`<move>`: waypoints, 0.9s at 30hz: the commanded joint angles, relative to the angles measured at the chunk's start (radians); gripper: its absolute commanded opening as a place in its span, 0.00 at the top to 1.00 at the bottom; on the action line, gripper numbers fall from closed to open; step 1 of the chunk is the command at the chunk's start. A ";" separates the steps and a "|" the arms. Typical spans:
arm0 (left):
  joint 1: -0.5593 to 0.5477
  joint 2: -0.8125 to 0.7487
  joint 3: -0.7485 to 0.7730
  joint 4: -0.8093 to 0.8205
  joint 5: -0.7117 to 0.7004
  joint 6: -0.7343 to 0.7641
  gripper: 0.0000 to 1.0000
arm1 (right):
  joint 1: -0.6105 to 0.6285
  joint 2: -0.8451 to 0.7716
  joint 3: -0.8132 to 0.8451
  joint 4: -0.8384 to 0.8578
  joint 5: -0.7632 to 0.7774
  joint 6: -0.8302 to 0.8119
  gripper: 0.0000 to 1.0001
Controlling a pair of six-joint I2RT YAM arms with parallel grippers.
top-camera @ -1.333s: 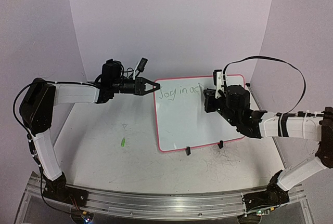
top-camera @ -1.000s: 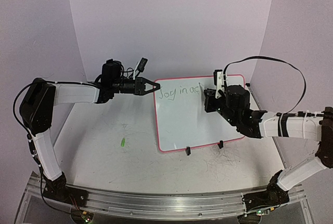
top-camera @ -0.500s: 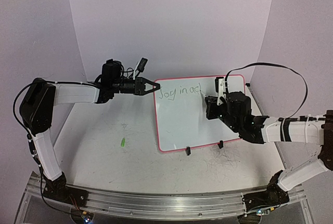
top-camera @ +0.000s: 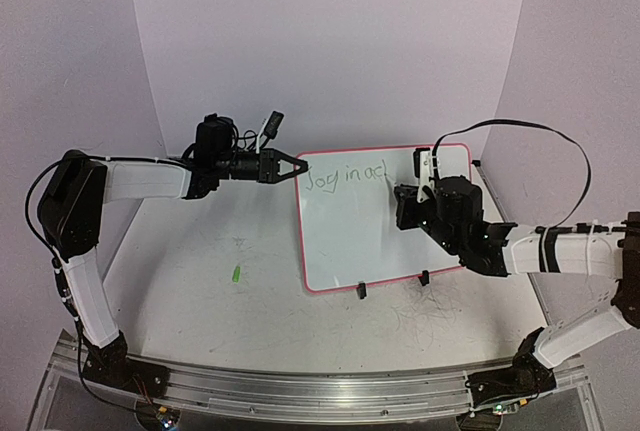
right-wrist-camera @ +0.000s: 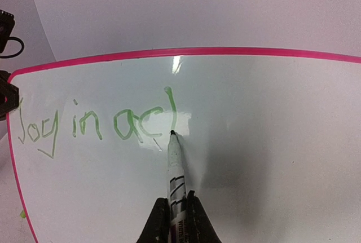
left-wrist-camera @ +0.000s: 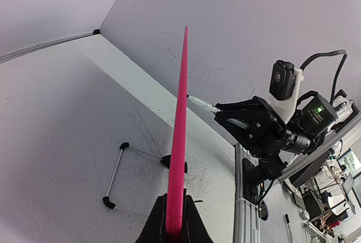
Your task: Write a sentence on the whiteboard
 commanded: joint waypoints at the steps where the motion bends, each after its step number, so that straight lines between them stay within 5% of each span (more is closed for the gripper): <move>1: -0.026 -0.016 -0.006 -0.017 -0.031 0.039 1.00 | 0.003 0.026 0.069 0.011 0.044 -0.027 1.00; 27: -0.026 -0.018 -0.008 -0.017 -0.032 0.040 1.00 | 0.002 -0.013 -0.003 -0.052 0.045 0.034 1.00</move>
